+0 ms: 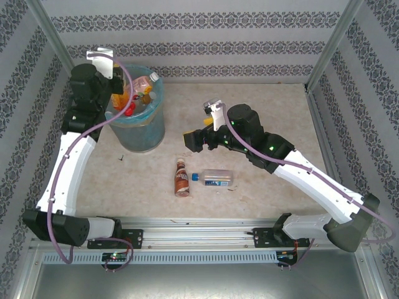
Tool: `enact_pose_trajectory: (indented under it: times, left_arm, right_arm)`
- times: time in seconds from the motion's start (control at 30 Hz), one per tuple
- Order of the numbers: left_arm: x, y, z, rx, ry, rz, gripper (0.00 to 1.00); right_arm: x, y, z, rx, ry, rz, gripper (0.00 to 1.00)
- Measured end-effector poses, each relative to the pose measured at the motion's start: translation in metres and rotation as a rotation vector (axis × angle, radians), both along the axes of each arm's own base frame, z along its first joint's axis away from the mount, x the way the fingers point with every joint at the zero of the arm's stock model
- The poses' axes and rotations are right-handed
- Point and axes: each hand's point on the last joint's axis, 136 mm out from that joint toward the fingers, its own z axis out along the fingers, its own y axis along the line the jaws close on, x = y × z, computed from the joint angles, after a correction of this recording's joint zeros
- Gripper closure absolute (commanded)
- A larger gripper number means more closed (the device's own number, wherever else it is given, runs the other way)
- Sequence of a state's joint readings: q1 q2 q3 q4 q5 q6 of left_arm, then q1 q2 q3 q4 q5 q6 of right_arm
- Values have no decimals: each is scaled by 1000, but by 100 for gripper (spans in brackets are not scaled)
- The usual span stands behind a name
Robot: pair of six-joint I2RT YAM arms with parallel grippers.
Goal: Put the plastic bottles in the bin
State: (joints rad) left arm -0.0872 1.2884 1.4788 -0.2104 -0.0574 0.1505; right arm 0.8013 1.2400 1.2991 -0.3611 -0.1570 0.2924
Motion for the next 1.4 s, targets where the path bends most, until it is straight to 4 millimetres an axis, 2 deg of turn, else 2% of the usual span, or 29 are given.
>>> enact_pose_trajectory:
  times: [0.1, 0.17, 0.27, 0.4, 0.8, 1.4]
  left_arm:
    - [-7, 9, -13, 2, 8, 21, 100]
    - [-4, 17, -32, 3, 48, 40, 100]
    - [5, 21, -47, -3, 83, 41, 100]
    - [15, 20, -41, -3, 79, 32, 100]
    - [28, 8, -65, 17, 62, -44, 100]
    - [34, -21, -82, 125, 115, -246, 100]
  right_arm:
    - [0, 0, -1, 0, 5, -1, 2]
    - [1, 1, -2, 0, 12, -3, 2]
    - [2, 3, -8, -6, 27, -4, 2]
    - [4, 6, -16, -21, 47, -1, 2]
    - [4, 6, -17, -24, 50, 0, 2]
    - [4, 6, -17, -20, 56, -3, 2]
